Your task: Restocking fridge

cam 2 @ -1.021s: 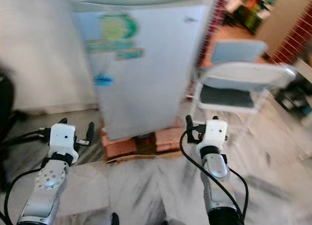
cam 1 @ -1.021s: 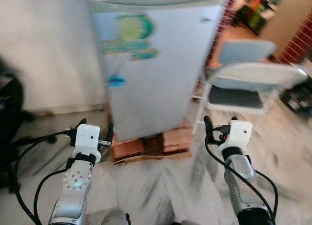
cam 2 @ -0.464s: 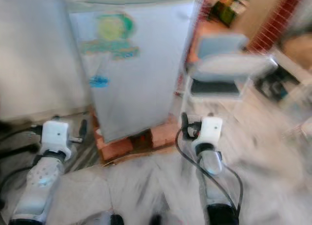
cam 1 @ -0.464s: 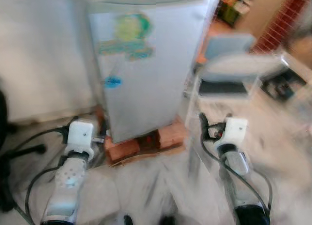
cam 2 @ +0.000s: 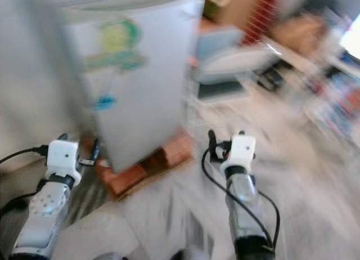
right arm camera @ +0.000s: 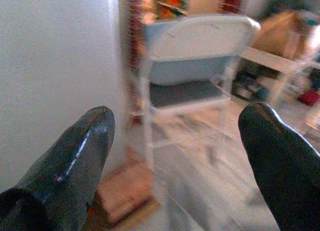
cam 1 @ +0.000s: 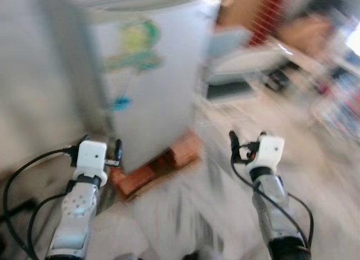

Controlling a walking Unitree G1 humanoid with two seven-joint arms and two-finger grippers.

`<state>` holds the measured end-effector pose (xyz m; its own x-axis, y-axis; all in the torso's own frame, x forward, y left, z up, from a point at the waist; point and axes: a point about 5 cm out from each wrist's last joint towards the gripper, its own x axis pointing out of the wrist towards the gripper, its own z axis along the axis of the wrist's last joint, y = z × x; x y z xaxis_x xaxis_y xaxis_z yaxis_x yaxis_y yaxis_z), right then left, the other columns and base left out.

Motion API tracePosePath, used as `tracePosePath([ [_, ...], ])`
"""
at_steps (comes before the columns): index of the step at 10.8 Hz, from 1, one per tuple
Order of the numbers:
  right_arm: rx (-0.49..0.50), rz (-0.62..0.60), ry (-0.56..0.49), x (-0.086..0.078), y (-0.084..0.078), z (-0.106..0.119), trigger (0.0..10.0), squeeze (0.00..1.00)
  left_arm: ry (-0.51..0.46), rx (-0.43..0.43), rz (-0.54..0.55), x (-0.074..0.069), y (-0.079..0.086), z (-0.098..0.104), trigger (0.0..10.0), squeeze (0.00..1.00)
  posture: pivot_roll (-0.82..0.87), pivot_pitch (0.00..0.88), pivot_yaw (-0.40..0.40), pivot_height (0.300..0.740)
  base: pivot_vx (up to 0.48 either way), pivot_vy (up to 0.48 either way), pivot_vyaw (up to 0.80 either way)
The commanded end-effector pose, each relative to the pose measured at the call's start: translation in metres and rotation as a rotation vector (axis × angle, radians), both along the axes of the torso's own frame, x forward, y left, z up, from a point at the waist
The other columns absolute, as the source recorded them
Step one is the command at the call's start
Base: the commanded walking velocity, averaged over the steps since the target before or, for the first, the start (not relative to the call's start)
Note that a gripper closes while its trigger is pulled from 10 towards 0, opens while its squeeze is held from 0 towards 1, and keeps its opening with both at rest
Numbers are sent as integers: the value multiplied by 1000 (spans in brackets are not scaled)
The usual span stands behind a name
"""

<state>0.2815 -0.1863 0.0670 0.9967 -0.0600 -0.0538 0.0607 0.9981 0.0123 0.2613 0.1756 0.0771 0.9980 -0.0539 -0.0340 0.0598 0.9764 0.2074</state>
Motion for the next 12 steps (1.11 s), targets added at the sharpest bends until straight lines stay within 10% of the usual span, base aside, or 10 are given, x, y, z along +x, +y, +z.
tracePosePath([
  [1, 7, -1, -17, 3, 3, 4, 10000, 0, 0, 10, -6, -2, 2, 0, 10000, 0, 129, 42, -45, 740, 0, 480, -800],
  [12, -5, -26, 12, -14, -4, -4, 10000, 0, 14, 38, 28, -19, 19, -10, 10000, 0, 133, 69, -57, 740, 150, 302, -428],
])
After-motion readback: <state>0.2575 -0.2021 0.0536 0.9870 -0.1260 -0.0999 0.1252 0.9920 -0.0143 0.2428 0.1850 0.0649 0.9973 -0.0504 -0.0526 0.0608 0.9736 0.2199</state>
